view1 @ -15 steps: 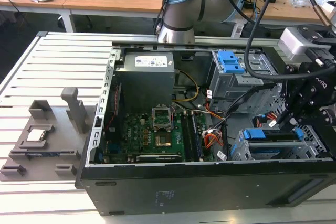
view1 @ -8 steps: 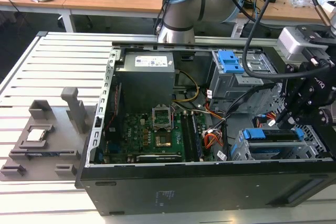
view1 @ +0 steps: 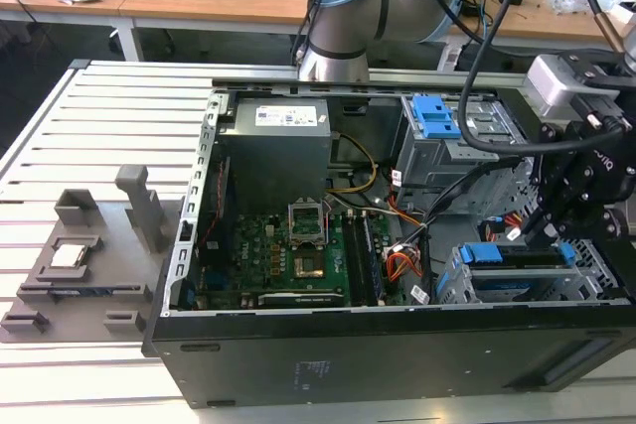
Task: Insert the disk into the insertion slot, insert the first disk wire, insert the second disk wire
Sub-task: 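Insert the first disk wire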
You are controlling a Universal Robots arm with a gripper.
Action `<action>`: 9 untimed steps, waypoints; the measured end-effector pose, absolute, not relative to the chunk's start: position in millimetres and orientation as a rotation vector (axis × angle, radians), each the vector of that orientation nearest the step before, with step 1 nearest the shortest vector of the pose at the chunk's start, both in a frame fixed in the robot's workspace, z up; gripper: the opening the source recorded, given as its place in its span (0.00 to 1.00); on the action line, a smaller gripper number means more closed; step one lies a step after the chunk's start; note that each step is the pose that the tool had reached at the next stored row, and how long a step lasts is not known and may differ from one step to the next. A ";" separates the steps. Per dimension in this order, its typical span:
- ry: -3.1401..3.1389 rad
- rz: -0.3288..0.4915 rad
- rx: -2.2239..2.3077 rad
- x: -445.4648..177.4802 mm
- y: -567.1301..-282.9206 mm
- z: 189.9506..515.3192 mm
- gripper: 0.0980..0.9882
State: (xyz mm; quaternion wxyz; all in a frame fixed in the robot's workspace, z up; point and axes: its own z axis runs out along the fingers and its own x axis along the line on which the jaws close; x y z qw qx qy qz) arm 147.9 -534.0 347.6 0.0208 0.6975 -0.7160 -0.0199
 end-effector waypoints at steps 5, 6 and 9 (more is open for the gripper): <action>-2.219 -0.062 2.163 149.0 -534.0 345.1 0.08; -2.220 -0.062 2.163 149.2 -534.0 344.8 0.08; -2.220 -0.062 2.163 149.5 -534.0 343.6 0.08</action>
